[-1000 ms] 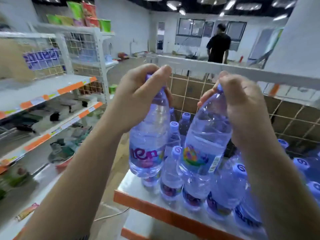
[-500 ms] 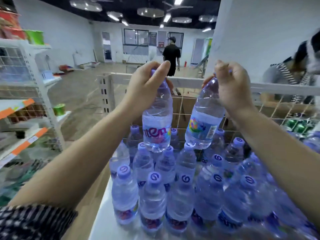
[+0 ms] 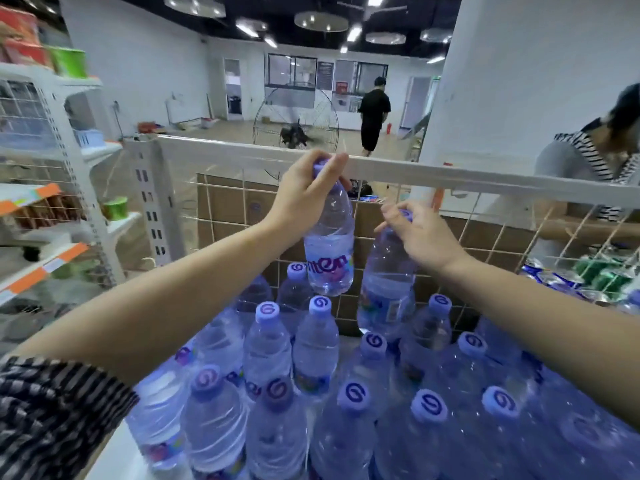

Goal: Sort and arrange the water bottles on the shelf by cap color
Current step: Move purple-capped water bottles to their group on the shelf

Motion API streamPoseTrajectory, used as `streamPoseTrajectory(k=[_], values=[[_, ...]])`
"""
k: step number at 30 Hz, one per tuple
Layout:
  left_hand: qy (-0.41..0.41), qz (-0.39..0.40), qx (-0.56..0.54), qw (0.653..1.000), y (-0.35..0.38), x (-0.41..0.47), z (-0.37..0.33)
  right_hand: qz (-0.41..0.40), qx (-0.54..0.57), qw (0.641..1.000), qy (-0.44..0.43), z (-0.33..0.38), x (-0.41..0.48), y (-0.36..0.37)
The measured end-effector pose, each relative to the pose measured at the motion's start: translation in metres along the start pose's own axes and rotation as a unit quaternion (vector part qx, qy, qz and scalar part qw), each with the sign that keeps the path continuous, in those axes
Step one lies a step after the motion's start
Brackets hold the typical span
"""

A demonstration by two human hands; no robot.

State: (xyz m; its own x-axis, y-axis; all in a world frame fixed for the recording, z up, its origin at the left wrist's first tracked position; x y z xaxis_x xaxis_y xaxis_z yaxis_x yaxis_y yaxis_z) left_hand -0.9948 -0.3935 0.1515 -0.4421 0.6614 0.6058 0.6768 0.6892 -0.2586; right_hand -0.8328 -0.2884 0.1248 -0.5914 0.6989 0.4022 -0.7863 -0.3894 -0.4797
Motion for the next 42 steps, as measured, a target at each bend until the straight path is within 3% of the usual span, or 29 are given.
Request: streamPoseTrajectory(k=[8, 13, 17, 24, 30, 36, 42], values=[[-0.099, 0.116, 0.068, 0.986, 0.036, -0.007, 0.033, 0.181, -0.155, 0.97, 0.049, -0.05, -0.024, 0.013], [-0.131, 0.234, 0.194, 0.944, 0.047, -0.013, 0.05, 0.261, -0.217, 0.939, 0.063, -0.066, -0.034, 0.022], [-0.092, 0.3, 0.32, 0.894, 0.054, -0.019, 0.056, 0.255, -0.215, 0.94, 0.067, -0.063, -0.035, 0.016], [-0.053, 0.353, 0.404, 0.842, 0.062, -0.028, 0.074, 0.208, -0.191, 0.958, 0.056, -0.054, -0.041, 0.002], [-0.043, 0.331, 0.405, 0.851, 0.059, -0.031, 0.082, 0.156, -0.186, 0.969, 0.044, -0.041, -0.053, -0.002], [0.085, 0.282, 0.357, 0.886, 0.063, -0.036, 0.055, 0.05, -0.182, 0.982, 0.014, -0.026, -0.068, -0.036], [0.175, 0.289, 0.302, 0.892, 0.111, -0.051, -0.003, -0.009, -0.235, 0.972, 0.025, -0.039, -0.097, -0.103]])
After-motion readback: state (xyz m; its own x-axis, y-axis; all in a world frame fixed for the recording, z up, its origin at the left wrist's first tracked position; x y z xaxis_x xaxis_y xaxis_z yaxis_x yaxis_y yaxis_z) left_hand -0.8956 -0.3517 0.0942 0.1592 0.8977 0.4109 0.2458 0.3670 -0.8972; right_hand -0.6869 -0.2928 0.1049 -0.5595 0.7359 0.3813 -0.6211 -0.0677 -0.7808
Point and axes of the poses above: each hand's wrist, its own x-axis towards the middle knuckle, its own y-axis out of the palm, z = x × y, the point moved 2 cm from there along x, towards the middle knuckle, and after that the axes turned 7 degrees about x, right-handed, at the moved point
